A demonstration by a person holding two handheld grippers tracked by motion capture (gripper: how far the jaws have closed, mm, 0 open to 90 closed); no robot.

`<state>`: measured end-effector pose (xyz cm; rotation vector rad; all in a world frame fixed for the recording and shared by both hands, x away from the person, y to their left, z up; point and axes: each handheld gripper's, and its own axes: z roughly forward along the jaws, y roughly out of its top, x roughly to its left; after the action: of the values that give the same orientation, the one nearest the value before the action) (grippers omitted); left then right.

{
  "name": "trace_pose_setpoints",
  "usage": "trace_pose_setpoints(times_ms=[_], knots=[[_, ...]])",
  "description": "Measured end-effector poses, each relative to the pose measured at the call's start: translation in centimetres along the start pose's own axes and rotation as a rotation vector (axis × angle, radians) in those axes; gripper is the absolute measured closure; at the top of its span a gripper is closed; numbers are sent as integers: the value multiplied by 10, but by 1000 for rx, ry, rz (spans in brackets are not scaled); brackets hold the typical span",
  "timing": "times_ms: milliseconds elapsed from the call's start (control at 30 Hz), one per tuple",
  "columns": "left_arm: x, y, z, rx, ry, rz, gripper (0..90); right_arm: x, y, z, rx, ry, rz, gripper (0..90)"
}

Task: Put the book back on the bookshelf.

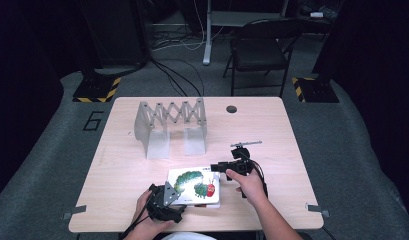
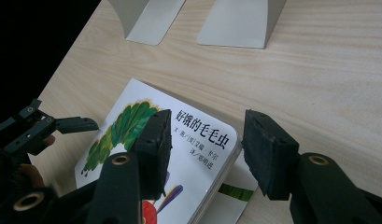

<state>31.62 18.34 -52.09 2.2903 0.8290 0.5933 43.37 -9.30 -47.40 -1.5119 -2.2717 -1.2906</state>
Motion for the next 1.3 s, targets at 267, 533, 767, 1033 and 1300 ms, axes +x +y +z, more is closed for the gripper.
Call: trace_pose_setpoints(times_ms=[267, 533, 767, 1033, 1300], knots=[[-7, 1, -3, -29, 1, 79, 181, 0, 0, 0, -1, -2, -3, 526], [-6, -2, -2, -52, -9, 74, 181, -2, -1, 2, 13, -5, 1, 527], [-7, -2, -1, -68, 10, 68, 183, -5, 0, 5, 24, -1, 1, 487], [-7, -2, 0, -70, 2, 58, 183, -6, 8, 6, 65, -11, 18, 454], [-5, -2, 2, -81, 0, 62, 183, -14, 18, 17, 99, -8, 46, 436]])
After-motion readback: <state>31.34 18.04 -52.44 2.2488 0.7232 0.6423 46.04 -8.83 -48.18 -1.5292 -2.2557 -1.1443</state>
